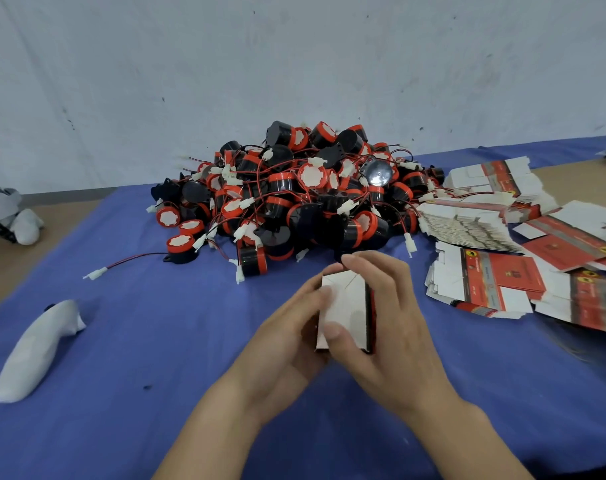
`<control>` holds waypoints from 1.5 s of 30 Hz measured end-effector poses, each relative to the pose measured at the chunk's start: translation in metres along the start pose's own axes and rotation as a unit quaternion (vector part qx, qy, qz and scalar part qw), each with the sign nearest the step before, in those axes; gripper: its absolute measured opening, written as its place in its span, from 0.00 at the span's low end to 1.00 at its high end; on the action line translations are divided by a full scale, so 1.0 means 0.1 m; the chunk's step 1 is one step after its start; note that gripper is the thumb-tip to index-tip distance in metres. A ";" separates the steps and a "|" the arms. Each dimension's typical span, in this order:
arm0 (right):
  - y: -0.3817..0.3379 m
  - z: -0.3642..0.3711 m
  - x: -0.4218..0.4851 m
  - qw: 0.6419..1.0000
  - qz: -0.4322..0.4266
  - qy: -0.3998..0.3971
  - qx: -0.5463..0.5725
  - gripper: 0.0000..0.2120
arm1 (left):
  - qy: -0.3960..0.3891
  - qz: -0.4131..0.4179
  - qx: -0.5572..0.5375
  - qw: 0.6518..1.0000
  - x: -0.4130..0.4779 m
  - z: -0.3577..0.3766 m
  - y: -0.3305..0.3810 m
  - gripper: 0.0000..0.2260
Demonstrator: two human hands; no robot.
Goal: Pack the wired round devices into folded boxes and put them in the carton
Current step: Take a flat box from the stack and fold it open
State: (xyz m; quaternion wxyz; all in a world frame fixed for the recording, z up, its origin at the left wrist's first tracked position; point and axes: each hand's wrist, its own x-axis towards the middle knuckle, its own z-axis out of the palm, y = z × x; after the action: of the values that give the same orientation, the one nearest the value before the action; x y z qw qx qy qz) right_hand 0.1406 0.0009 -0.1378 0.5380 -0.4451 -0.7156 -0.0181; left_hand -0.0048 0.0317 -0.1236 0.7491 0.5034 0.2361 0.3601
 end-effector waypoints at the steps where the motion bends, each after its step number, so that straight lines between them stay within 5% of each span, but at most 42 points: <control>1: 0.01 -0.02 0.01 1.000 -0.001 -0.005 0.007 0.27 | 0.001 -0.006 -0.011 1.000 0.00 -0.02 0.01 0.15; 9: 0.04 -0.07 0.01 0.999 0.013 -0.023 0.036 0.23 | -0.002 -0.022 -0.103 0.994 0.02 -0.07 0.03 0.23; 16: 0.04 -0.11 0.01 0.991 0.080 -0.101 0.041 0.25 | 0.050 0.002 -0.127 0.991 0.03 -0.08 0.05 0.19; 22: 0.10 0.00 -0.03 0.979 0.117 -0.156 0.054 0.31 | 0.108 0.055 -0.004 0.993 0.04 -0.10 0.09 0.20; 26: 0.04 0.09 -0.05 0.942 0.194 -0.098 0.258 0.24 | 0.128 0.108 0.135 0.977 0.01 -0.03 0.05 0.17; 34: -0.03 0.25 -0.04 0.922 0.242 -0.038 0.300 0.25 | 0.132 0.165 0.191 0.958 -0.01 0.19 0.02 0.10; 37: 0.04 0.20 -0.01 0.941 0.221 -0.060 0.251 0.21 | 0.142 0.208 0.359 0.899 -0.02 0.07 0.00 0.11; 42: 0.25 0.13 0.00 0.930 0.230 -0.137 0.254 0.27 | 0.082 0.276 0.732 0.617 0.00 -0.12 -0.16 0.23; 45: 0.34 0.15 -0.04 0.932 0.242 -0.164 0.216 0.19 | 0.055 0.252 0.791 0.554 0.03 -0.11 -0.26 0.22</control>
State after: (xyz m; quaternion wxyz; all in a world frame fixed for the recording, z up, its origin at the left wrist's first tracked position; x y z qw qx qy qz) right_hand 0.1515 0.0272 -0.1628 0.4843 -0.4744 -0.6514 0.3406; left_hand -0.0027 0.0346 -0.1521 -0.0871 0.9116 0.3300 0.2292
